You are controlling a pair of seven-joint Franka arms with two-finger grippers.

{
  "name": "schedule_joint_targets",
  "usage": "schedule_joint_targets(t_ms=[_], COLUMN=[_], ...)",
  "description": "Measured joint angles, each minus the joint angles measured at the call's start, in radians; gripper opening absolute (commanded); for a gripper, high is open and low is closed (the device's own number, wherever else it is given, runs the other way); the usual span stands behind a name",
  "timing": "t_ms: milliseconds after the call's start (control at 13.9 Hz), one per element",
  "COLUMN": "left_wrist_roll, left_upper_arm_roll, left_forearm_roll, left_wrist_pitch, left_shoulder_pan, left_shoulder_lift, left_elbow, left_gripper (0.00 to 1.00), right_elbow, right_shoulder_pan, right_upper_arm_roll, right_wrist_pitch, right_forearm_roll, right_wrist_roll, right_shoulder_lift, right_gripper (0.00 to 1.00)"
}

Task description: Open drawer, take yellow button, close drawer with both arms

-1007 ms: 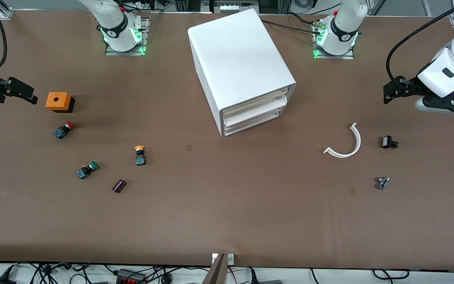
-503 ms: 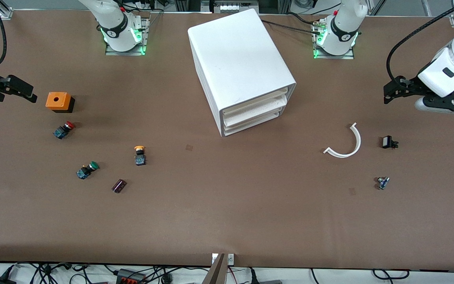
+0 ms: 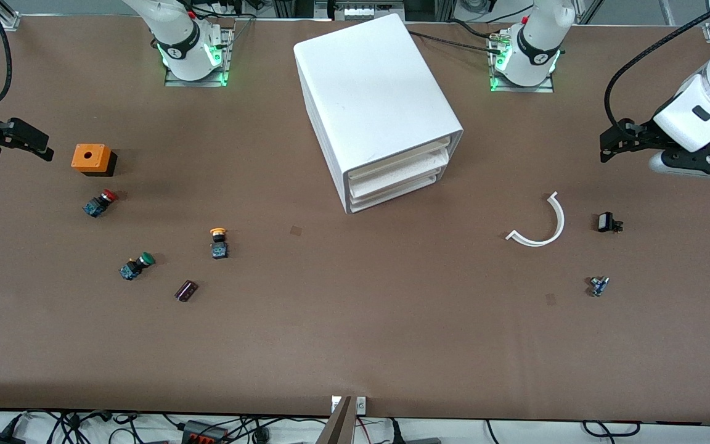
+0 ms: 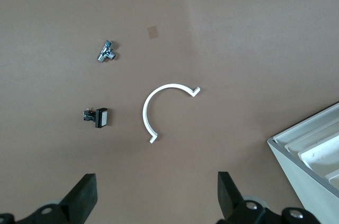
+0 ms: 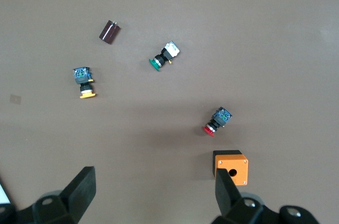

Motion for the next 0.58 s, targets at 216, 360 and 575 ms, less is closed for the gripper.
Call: schedule_joint_targets(t_ms=[216, 360, 575], left_wrist_roll=[0.0, 0.0, 0.0], left_upper_arm_roll=[0.0, 0.0, 0.0], left_forearm_roll=[0.0, 0.0, 0.0], left_wrist_pitch=[0.0, 0.0, 0.0], left_shoulder_pan=[0.0, 0.0, 0.0], left_shoulder_lift=[0.0, 0.0, 0.0], left_elbow=[0.0, 0.0, 0.0], left_gripper=[1.0, 1.0, 1.0], right_elbow=[0.0, 0.0, 0.0], right_shoulder_pan=[0.0, 0.0, 0.0], right_upper_arm_roll=[0.0, 0.0, 0.0], right_wrist_pitch=[0.015, 0.018, 0.018], right_forearm_roll=[0.0, 0.0, 0.0], right_wrist_roll=[0.0, 0.0, 0.0], right_shoulder_lift=[0.0, 0.0, 0.0], right_gripper=[1.0, 1.0, 1.0])
